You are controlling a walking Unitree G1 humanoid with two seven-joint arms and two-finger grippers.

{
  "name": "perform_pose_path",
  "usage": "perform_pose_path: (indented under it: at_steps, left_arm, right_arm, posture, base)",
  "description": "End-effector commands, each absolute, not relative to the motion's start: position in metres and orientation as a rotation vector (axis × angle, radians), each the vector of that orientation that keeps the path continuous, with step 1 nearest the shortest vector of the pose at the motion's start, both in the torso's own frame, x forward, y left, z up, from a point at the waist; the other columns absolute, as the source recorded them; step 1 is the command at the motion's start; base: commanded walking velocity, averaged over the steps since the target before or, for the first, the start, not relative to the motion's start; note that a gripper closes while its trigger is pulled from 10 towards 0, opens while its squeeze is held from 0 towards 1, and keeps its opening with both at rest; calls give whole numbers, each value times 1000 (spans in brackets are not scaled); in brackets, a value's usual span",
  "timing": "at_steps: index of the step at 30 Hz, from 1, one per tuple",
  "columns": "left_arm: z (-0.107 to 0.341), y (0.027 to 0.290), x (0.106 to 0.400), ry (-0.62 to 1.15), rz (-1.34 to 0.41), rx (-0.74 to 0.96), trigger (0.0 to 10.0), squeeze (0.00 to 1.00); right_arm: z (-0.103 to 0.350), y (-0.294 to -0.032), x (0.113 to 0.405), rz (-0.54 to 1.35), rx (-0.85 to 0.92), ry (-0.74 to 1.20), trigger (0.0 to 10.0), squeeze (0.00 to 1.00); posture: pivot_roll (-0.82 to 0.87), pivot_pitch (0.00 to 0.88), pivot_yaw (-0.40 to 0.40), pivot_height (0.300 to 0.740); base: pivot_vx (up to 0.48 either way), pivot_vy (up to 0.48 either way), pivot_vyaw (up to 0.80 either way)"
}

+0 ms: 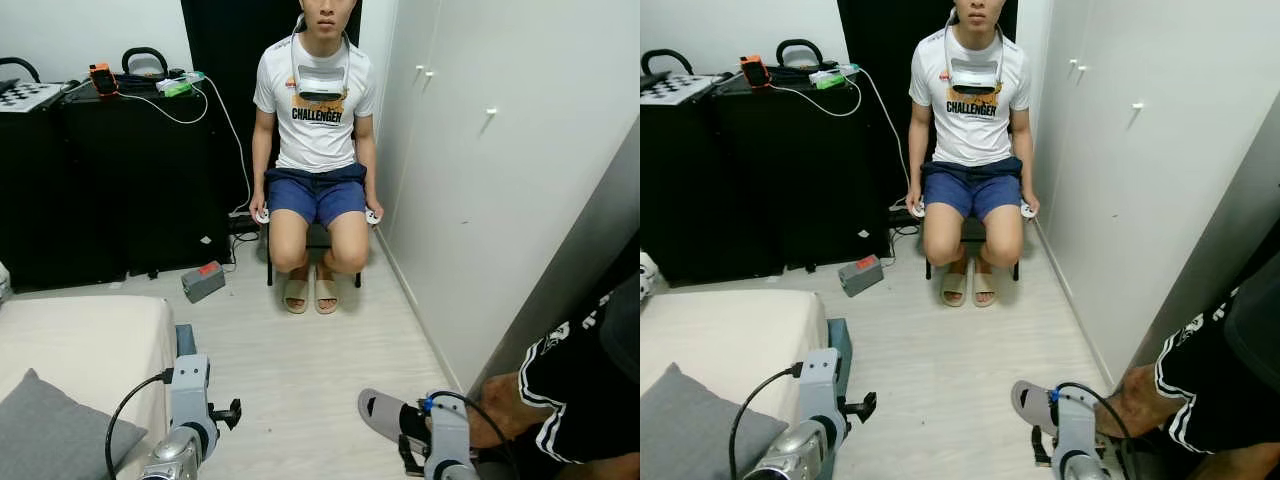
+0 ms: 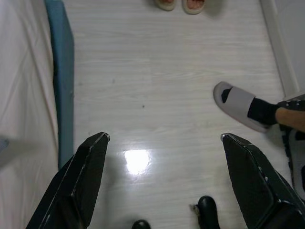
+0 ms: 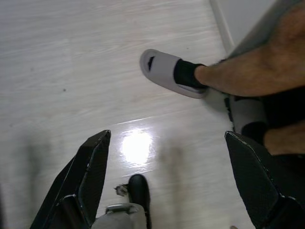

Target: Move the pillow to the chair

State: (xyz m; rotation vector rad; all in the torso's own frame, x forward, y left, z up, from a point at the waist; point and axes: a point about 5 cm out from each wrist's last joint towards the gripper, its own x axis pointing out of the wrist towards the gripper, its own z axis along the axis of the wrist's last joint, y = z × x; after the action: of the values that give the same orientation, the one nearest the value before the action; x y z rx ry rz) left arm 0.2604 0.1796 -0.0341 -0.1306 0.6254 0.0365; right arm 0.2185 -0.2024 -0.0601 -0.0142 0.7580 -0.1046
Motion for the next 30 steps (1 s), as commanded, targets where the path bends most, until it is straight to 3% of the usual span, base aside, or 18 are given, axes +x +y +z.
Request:
perform_pose_path:
  at_steps: [1,17,18,19,23,24,26,28,30]
  left_arm:
    - [-33,189,260,631,66,-151,10000,0]
    - [-24,206,266,581,41,-123,10000,0]
    - [-24,207,267,580,41,-125,10000,0]
    - [-23,207,267,578,43,-127,10000,0]
    - [-23,207,267,576,44,-129,10000,0]
    - [-24,207,266,578,45,-131,10000,0]
    - [-24,207,266,578,45,-131,10000,0]
    - [-24,210,265,582,47,-131,10000,0]
    - [-24,211,264,584,47,-130,10000,0]
  right_arm:
    - [-62,-198,217,-73,-30,771,10000,0]
    - [-51,-206,228,-128,-54,672,10000,0]
    - [-48,-211,230,-130,-65,651,10000,0]
    - [-34,-234,240,-139,-78,593,10000,0]
    - [-9,-263,257,-129,-118,489,10000,0]
    - [14,-262,275,-65,-183,359,10000,0]
    - [14,-262,275,-65,-183,359,10000,0]
    - [55,-234,302,101,-373,116,10000,0]
    - [66,-221,307,151,-440,46,10000,0]
  posture:
    - [-88,0,-57,740]
    - [-86,0,-21,740]
    - [-89,0,-21,740]
    - [-88,0,-22,740]
    - [-86,0,-24,740]
    - [-87,0,-23,740]
    - [-87,0,-23,740]
    - [-88,0,-20,740]
    - [-88,0,-20,740]
  base:
    - [0,0,0]
    - [0,0,0]
    - [0,0,0]
    - [0,0,0]
    - [0,0,0]
    - [0,0,0]
    - [0,0,0]
    - [0,0,0]
    - [0,0,0]
